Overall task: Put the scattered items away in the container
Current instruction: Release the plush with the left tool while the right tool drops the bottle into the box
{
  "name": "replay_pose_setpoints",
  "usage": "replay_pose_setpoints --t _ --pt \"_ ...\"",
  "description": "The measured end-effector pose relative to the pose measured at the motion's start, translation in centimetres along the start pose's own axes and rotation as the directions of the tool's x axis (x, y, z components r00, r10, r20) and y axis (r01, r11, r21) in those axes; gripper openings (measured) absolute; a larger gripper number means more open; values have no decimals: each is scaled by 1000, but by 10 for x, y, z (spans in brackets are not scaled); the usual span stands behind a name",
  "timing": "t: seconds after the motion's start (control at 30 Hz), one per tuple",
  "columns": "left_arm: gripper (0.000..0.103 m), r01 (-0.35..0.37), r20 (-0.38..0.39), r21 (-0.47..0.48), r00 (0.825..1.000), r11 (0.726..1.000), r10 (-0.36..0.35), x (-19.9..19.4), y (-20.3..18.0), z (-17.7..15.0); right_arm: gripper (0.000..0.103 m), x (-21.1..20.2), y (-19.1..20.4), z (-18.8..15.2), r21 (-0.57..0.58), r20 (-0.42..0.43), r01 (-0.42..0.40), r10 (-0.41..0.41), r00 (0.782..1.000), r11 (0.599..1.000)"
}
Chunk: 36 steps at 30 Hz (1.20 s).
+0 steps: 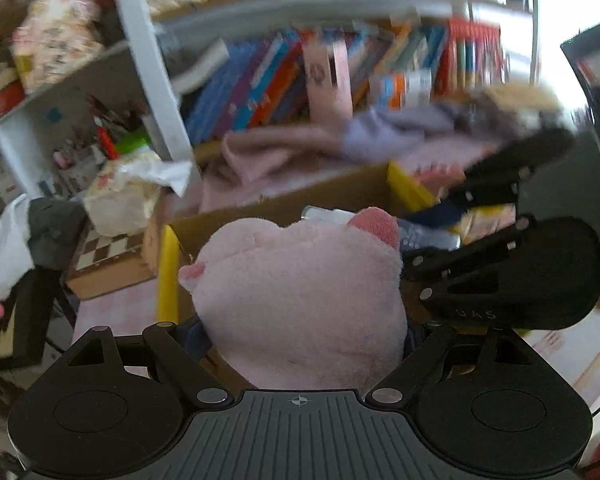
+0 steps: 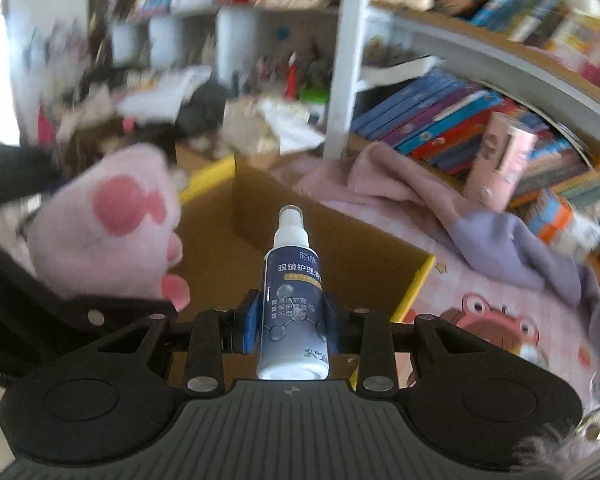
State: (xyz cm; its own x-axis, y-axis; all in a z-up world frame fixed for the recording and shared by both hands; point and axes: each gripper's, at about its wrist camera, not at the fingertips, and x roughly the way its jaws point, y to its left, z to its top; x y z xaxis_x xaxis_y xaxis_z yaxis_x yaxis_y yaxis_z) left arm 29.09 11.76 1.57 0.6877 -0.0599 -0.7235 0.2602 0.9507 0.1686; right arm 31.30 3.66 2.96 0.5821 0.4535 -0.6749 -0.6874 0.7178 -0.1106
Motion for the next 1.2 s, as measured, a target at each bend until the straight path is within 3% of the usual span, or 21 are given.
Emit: replay_pose_setpoints --t 0.2,0.5,0.77,0.8,0.83,0.93,1.2 --pt "87 13 -127 99 992 995 0 52 2 3 31 53 -3 0 -128 -127 -45 29 991 991" --pt "88 12 -207 96 978 995 8 81 11 4 31 79 -8 7 -169 -176 -97 67 982 981" --pt "92 -8 -219 110 975 994 32 85 8 8 30 83 -6 10 -178 -200 -94 58 978 980" --pt "94 -12 -218 116 975 993 37 85 7 8 32 83 -7 10 -174 -194 -94 59 979 980" --pt "94 -17 -211 124 977 992 43 85 7 8 40 82 -7 10 -171 -188 -97 64 980 980" --pt "95 -46 -177 141 982 989 71 79 4 6 47 79 -9 11 -166 -161 -97 70 984 981" --pt "95 -105 -60 96 992 990 111 39 5 12 51 43 -17 15 -90 -24 -83 81 996 993"
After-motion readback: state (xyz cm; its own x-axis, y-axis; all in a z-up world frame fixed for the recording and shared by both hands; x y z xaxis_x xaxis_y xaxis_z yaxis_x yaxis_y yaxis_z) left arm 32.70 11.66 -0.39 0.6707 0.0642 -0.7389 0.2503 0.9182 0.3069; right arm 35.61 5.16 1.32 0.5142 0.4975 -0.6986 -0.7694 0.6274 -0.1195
